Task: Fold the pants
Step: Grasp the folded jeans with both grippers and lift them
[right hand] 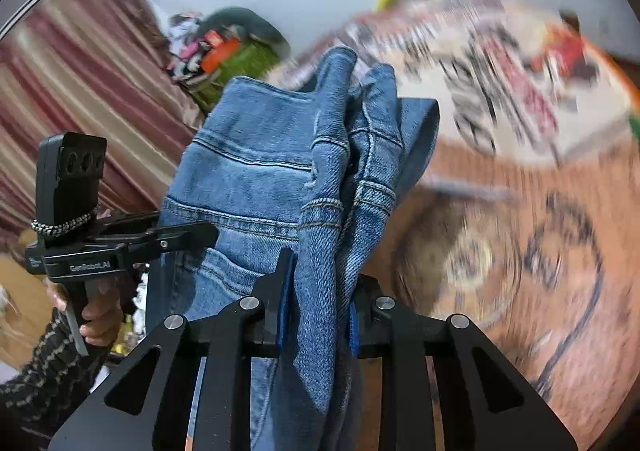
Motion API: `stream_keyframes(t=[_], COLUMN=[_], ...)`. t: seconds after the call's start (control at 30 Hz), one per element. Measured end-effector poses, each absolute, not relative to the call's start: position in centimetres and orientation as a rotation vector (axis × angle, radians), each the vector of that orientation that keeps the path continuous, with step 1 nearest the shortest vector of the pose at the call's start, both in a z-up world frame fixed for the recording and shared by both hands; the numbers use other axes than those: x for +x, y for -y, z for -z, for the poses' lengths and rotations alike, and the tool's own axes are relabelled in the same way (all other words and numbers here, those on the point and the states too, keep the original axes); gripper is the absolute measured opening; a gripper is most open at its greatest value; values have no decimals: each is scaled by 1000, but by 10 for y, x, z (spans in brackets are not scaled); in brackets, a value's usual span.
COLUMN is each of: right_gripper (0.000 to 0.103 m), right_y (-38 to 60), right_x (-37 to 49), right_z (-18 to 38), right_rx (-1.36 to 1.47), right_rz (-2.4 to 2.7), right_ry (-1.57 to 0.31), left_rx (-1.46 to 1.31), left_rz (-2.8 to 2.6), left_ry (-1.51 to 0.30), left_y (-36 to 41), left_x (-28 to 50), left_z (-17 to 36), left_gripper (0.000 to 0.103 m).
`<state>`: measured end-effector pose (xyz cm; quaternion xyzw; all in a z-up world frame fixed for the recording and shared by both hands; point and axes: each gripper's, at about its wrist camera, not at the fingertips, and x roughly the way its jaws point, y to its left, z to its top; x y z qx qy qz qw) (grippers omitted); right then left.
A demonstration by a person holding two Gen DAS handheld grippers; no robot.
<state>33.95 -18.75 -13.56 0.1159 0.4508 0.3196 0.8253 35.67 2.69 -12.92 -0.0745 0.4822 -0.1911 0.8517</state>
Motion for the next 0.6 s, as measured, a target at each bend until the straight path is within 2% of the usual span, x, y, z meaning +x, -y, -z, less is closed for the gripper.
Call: stream_keyframes(t=[0.2, 0.33, 0.6], right_gripper=[19, 19, 19], right_y=[144, 119, 59], right_x=[351, 368, 420], right_z=[75, 50, 56], right_rx=[166, 133, 64], right_rz=[-708, -733, -740], right_ry=[-793, -723, -711], left_rx=[-135, -138, -167], left_rz=[328, 270, 176], left_ry=[-827, -757, -738], left_y=[-63, -92, -148], left_x=[347, 354, 399], left_z=[68, 46, 59], left_gripper=[34, 34, 34])
